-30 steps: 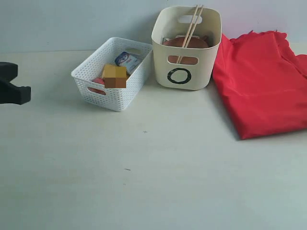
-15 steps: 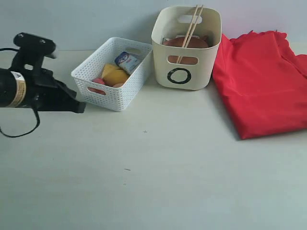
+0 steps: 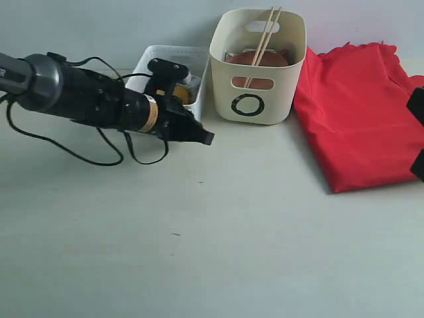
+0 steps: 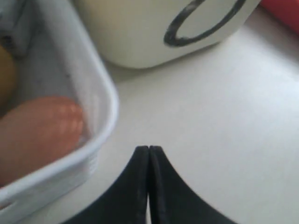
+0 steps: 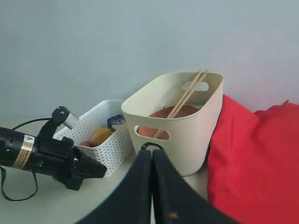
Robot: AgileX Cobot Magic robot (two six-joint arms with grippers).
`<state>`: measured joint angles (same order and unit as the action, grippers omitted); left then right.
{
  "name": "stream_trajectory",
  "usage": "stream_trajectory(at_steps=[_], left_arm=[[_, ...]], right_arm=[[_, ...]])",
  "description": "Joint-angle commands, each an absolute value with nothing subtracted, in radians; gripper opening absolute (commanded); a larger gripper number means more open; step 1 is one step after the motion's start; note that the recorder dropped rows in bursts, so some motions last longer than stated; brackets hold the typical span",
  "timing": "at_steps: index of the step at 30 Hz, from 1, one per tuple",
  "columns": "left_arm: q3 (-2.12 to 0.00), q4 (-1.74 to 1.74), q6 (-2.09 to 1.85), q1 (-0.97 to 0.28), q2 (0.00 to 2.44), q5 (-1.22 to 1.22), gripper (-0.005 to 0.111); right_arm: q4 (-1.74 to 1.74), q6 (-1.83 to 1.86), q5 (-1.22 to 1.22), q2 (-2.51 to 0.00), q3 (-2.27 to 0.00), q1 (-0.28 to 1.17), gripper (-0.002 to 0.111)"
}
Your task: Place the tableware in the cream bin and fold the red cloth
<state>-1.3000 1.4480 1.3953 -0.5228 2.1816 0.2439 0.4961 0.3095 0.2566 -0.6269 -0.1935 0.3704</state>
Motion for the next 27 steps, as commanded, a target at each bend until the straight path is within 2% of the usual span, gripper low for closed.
stream_trajectory(at_steps=[1,6,12,20,27], left_arm=[[-1.401,1.431,1.390,-0.558,2.220,0.233,0.000],[-1.435,1.428,1.415,-0.556,2.201,0.228,0.000],[-1.366,1.484,1.420,-0.556,2.093,0.252,0.000],[-1.141,1.507,1.420,-0.493,1.774,0.263,0.000],[-0.867,1.429,1.329,-0.377,1.468,0.424,0.000]], right_arm=[[0.469,0.306,0.273,-0.629,-0.191,0.373,0.000],[0.469,0.306,0.286,-0.659,-0.191,0.373,0.000],[0.469,0.306,0.338,-0.715,-0.191,0.373,0.000],[0.469,0.306,0.345,-0.733,-0.191,0.373,0.000],[0.469,0.303,0.345,-0.733,-0.191,0.373,0.000]])
